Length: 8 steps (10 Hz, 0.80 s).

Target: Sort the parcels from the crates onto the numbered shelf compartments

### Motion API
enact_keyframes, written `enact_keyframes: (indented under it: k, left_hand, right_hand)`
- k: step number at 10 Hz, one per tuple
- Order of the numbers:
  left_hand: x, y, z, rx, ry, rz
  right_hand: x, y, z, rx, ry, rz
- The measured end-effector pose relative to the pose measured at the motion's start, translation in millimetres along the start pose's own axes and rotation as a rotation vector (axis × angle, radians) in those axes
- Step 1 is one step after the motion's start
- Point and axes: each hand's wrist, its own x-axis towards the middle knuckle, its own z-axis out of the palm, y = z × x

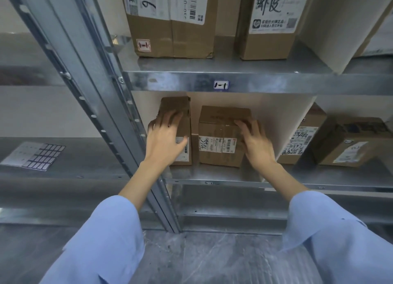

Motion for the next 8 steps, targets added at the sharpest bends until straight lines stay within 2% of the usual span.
enact_keyframes:
  k: [5, 8]
  left_hand:
    - [-11, 5, -17, 0.103, -0.085, 0.025]
    - [-53, 41, -54, 0.104, -0.041, -0.045]
  right_hand:
    - [-5, -10, -30, -0.015, -0.100, 0.015]
    - [-38, -26, -93, -0.019, -0.117, 0.040]
